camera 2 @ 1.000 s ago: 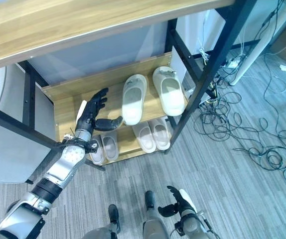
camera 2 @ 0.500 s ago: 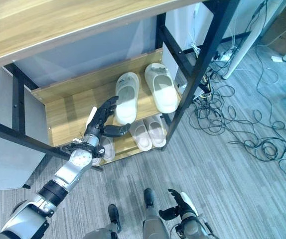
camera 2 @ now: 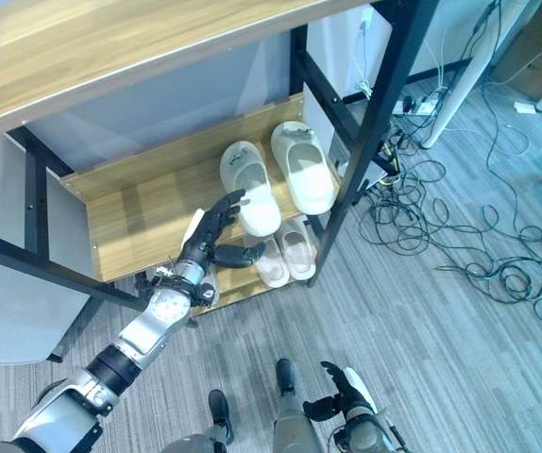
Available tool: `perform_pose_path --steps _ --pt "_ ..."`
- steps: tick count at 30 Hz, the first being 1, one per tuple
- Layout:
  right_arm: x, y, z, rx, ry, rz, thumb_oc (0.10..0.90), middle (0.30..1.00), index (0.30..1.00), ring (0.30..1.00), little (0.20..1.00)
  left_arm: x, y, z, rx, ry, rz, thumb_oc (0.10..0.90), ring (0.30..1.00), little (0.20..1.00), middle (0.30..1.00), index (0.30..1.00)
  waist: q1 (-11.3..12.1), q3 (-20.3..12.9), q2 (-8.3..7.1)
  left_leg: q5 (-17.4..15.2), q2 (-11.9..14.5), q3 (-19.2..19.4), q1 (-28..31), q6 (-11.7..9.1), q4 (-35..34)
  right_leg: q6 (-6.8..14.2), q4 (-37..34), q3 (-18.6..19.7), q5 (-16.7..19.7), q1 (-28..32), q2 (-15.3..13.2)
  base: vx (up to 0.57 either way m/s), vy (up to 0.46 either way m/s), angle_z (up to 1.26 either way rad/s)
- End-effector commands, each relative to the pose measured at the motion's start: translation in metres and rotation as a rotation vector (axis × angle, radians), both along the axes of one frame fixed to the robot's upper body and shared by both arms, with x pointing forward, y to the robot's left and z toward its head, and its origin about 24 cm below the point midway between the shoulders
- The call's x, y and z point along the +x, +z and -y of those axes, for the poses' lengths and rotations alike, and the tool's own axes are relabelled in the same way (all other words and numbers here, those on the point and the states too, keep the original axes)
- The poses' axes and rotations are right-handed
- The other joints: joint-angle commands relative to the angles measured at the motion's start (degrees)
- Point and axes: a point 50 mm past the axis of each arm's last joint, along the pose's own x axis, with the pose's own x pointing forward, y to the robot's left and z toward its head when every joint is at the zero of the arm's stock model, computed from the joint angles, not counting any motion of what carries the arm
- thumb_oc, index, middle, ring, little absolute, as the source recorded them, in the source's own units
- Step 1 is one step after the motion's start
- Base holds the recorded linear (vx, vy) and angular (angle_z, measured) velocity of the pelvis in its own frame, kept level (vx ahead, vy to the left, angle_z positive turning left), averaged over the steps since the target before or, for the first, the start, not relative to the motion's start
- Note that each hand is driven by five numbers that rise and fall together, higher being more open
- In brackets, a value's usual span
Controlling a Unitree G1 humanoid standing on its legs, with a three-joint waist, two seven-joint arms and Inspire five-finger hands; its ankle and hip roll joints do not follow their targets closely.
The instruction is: Arrange the slippers neatly on the shoe rack.
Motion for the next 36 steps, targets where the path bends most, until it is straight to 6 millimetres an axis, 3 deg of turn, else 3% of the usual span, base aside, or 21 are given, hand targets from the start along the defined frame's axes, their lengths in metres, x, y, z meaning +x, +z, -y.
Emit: perform_pose_path --steps 1,15,27,36 --pt "-0.003 0.009 0.012 -0.033 0.008 0.05 0.8 0.9 0.9 0.9 0.9 0.013 0.046 0.026 -0.053 -0.071 0.184 0.8 0.9 0.9 0.9 0.9 -1.2 -1.2 -0.35 -3.7 0.1 -1.4 -0.7 -1.7 0.2 4.2 0.7 -1.4 -6.9 0.4 -2.1 0.01 -0.006 -0.05" --pt "-0.006 0.008 0.016 -0.043 0.01 0.037 0.8 0.9 0.9 0.9 0.9 0.027 0.068 0.026 -0.042 -0.026 0.241 0.8 0.9 0.9 0.9 0.9 -2.0 -1.5 0.22 -3.7 0.3 -1.1 -0.6 -1.8 0.2 4.1 0.6 -1.3 -7.0 0.4 -1.9 0.01 -0.002 -0.04" --pt "-0.006 0.005 0.009 -0.02 0.017 0.033 0.8 0.9 0.9 0.9 0.9 0.034 0.064 -0.013 0.034 0.082 0.258 0.8 0.9 0.9 0.9 0.9 -0.8 -2.1 0.08 -3.5 0.5 -1.7 -0.1 -2.1 0.2 3.8 0.4 -2.3 -7.5 1.7 -1.7 0.0 0.0 0.0" --pt "-0.006 0.004 0.007 -0.021 0.028 0.028 0.8 0.9 0.9 0.9 0.9 0.047 0.076 -0.038 0.092 0.193 0.29 0.8 0.9 0.9 0.9 0.9 -0.7 -2.2 -0.25 -3.4 0.7 -2.1 -0.5 -2.2 0.2 3.8 0.4 -2.6 -7.6 1.5 -1.6 0.0 0.0 0.0"
